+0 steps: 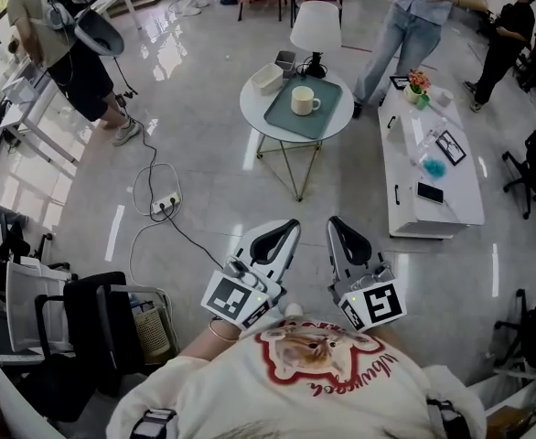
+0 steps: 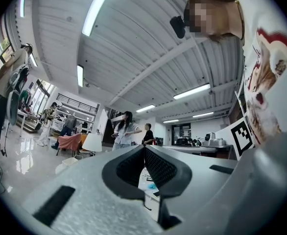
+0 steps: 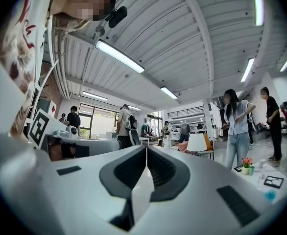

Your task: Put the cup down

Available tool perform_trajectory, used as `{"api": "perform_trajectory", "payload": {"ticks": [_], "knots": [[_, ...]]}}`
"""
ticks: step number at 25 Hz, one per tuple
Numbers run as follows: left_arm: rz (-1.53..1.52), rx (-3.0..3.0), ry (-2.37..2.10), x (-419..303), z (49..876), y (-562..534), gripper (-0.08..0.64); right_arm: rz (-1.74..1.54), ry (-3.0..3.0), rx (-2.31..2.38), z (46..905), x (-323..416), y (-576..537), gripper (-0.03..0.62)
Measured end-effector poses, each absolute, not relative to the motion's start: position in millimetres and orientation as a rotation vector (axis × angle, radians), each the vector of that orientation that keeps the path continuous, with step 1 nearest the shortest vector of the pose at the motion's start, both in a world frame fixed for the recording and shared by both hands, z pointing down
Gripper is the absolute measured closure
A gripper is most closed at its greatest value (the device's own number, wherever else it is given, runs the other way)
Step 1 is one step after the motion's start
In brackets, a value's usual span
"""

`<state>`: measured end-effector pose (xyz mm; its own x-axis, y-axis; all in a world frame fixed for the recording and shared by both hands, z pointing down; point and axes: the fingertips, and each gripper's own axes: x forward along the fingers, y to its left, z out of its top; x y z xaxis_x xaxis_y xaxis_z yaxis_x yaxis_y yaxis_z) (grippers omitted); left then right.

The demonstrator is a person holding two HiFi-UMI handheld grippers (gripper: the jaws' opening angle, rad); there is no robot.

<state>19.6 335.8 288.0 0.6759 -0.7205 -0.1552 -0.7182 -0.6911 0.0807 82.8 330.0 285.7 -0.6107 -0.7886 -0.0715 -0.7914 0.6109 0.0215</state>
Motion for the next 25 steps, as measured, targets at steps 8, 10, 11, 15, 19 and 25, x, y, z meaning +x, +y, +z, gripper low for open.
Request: {"api": "perform_trajectory", "payload": {"ticks": [8,10,11,15,19,25], "knots": [[-0.271,2.878,-1.222,7.0,281.1,340.6,0.543,0.084,2.746,-1.359,279.4,69.6,335.0,0.563],[-0.263,2.872,-1.23,-0.8,282.3,340.9,0.543,0.073,2.743,-1.338,278.2,62.1,337.0,0.563],[-0.259,2.871,-1.235,-4.7,283.0,340.7,0.543,0.077,2.743,-1.329,276.8,58.6,338.0,0.563],[-0.263,2.863,-1.242,-13.0,285.6,340.1,0.543,0.094,2.749,-1.327,275.3,53.8,338.4,0.563],[-0.266,2.866,-1.234,-9.6,286.1,341.0,0.543,0.061,2.761,-1.331,281.4,54.3,337.1,0.561],[-0.245,2.869,-1.226,-8.9,286.0,339.2,0.543,0.04,2.767,-1.295,277.2,45.5,336.3,0.561]]}}
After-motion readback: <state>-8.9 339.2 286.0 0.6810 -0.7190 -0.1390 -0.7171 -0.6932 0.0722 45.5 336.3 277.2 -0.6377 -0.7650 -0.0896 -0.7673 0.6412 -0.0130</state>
